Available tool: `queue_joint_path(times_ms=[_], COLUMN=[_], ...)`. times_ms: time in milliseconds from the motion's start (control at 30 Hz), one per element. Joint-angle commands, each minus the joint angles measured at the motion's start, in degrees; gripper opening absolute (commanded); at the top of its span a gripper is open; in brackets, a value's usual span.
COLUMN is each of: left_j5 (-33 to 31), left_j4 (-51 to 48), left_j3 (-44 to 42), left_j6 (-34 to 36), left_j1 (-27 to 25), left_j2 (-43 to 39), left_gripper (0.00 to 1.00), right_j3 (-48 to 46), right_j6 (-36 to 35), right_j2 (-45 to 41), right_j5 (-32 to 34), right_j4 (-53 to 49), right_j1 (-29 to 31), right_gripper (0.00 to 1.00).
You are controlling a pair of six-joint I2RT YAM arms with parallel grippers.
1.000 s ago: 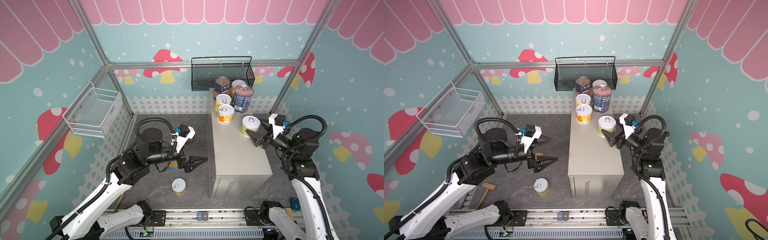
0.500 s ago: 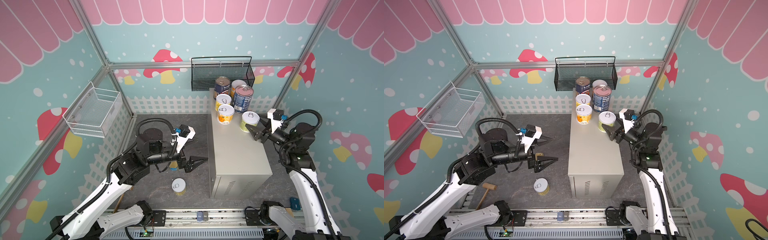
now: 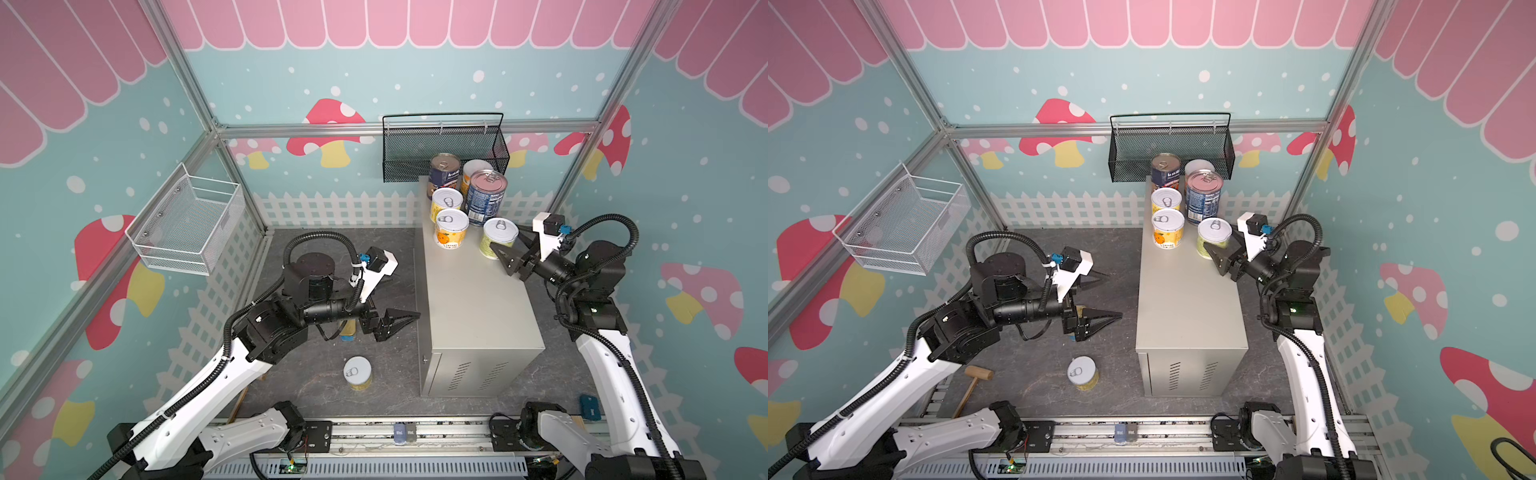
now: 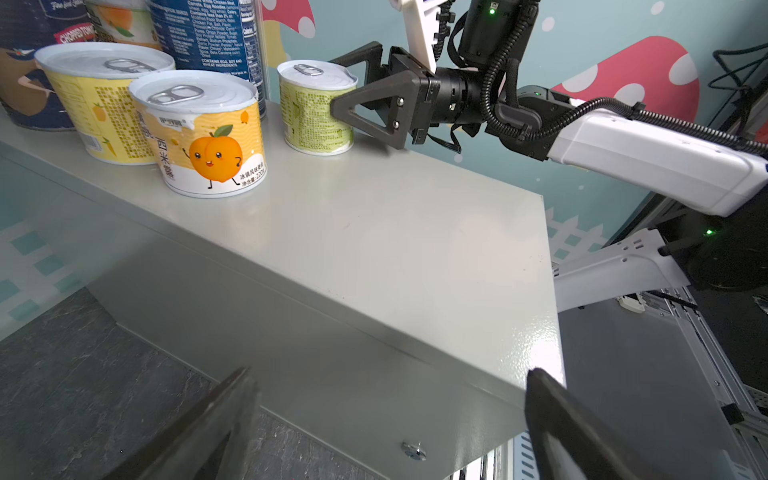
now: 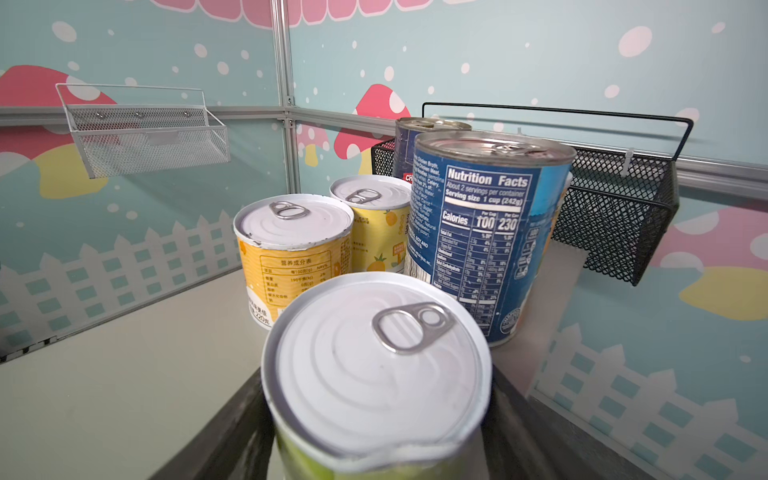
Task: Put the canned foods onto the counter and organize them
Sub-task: 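Slide the green can with the right gripper toward the orange-labelled can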
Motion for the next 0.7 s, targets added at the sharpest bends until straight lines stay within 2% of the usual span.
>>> queue_joint_path(times_ms=[0,667], left_j5=[-0.3,0.1], left_j4=[0.8,0.7], left_j3=[2.2,5.0], left_j6=[2.0,3.4], left_j1=[0.4,0.4], left_j2=[1.2,5.0], left_gripper=[0.99,0.99], right_j3=[-1.3,0.9], right_j6=[-0.8,0.4], right_j2=[0.5,4.9], right_j5=[1.3,4.5], right_j4=[0.1,0.0], right_j1=[0.4,3.6], right_gripper=[0.73,0.72])
